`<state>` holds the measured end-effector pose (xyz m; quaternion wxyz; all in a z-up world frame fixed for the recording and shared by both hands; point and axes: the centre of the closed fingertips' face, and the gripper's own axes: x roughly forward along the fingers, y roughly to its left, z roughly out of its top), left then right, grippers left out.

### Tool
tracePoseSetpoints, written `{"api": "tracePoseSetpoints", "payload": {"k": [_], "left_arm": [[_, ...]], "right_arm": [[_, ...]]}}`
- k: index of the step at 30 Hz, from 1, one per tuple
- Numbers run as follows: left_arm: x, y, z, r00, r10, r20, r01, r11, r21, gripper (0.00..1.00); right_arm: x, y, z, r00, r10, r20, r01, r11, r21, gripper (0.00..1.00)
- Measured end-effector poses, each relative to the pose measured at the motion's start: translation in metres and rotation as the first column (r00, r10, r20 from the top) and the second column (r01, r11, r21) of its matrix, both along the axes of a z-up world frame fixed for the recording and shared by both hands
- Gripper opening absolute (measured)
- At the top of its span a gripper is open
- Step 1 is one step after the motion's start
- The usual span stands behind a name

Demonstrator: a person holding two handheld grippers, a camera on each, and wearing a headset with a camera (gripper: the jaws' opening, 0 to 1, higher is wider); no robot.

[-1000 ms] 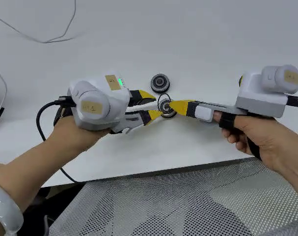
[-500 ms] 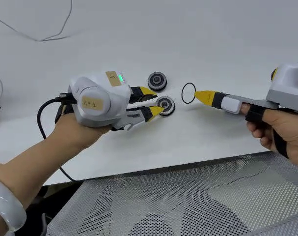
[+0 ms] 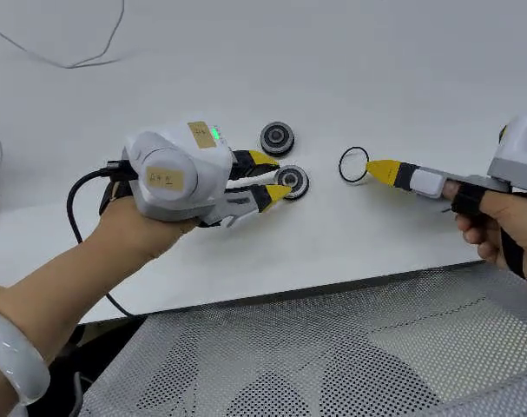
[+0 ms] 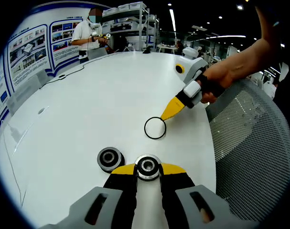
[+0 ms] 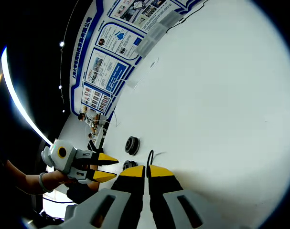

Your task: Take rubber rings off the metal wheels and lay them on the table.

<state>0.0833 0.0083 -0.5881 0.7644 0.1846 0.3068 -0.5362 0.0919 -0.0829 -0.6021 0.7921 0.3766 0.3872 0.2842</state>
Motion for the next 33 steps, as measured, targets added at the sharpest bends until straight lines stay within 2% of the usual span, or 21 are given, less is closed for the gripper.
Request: {"api": "tracePoseSetpoints", "payload": {"k": [2,7,10,12,13,15,20,21,22,23,25,26,30,32,33], "left_arm": [[0.0,-0.001,0.0,1.0,-0.002,0.001,0.002,1.0,0.0,0.19],[0.001,-0.001,0.001,1.0,0.001,0.002,-0.001,1.0,-0.005,0.19],[0.002,-0.002,0.002,1.0,0.004,0.001,-0.004,1.0,-0.008,0.19],[0.002,-0.002,0.002,1.0,0.003,0.001,-0.003,1.0,-0.009,0.19],[0.002,-0.002,0.001,1.0,0.002,0.001,-0.002,1.0,-0.007,0.19],[0.001,-0.002,0.001,1.0,0.002,-0.001,-0.002,1.0,-0.01,0.19],[0.0,-0.003,0.002,1.0,-0.001,0.001,0.001,1.0,-0.009,0.19],[0.0,-0.003,0.002,1.0,-0.001,0.002,0.001,1.0,-0.01,0.18],[0.0,-0.003,0.002,1.0,0.001,0.001,-0.001,1.0,-0.009,0.18],[0.001,-0.003,0.002,1.0,0.002,0.003,-0.002,1.0,-0.009,0.19],[0.001,-0.003,0.002,1.0,0.003,0.003,-0.003,1.0,-0.01,0.19],[0.001,-0.002,0.002,1.0,0.003,0.003,-0.003,1.0,-0.008,0.19],[0.001,-0.002,0.003,1.0,0.003,0.008,-0.003,1.0,-0.007,0.18],[0.0,-0.002,0.003,1.0,0.001,0.006,-0.001,1.0,-0.009,0.16],[0.0,-0.002,0.002,1.0,0.003,0.008,-0.003,1.0,-0.006,0.17]], "right_arm": [[-0.001,0.0,-0.002,1.0,0.015,-0.003,-0.015,1.0,-0.021,0.08],[-0.004,0.001,-0.001,0.999,0.034,0.008,-0.034,0.998,-0.056,0.1],[-0.006,-0.001,-0.001,0.996,0.086,0.038,-0.081,0.988,-0.132,0.12],[-0.008,-0.001,-0.002,0.991,0.122,0.05,-0.111,0.978,-0.179,0.14],[-0.007,-0.002,-0.002,0.988,0.136,0.067,-0.119,0.968,-0.219,0.15],[-0.009,0.0,-0.001,0.986,0.155,0.064,-0.137,0.965,-0.223,0.16],[-0.01,-0.001,-0.004,0.972,0.216,0.092,-0.179,0.934,-0.31,0.18],[-0.012,0.0,-0.005,0.97,0.228,0.081,-0.192,0.929,-0.316,0.18],[-0.012,-0.001,-0.006,0.968,0.238,0.082,-0.198,0.92,-0.338,0.19],[-0.012,-0.003,-0.007,0.961,0.259,0.094,-0.207,0.905,-0.372,0.2],[-0.014,-0.003,-0.008,0.956,0.279,0.09,-0.223,0.892,-0.394,0.22],[-0.013,-0.004,-0.008,0.949,0.296,0.104,-0.229,0.879,-0.418,0.22],[-0.013,-0.003,-0.002,0.946,0.304,0.113,-0.231,0.876,-0.423,0.22],[-0.01,0.0,0.005,0.942,0.304,0.14,-0.224,0.884,-0.412,0.2],[-0.008,0.004,0.009,0.944,0.294,0.148,-0.219,0.896,-0.387,0.2]]}}
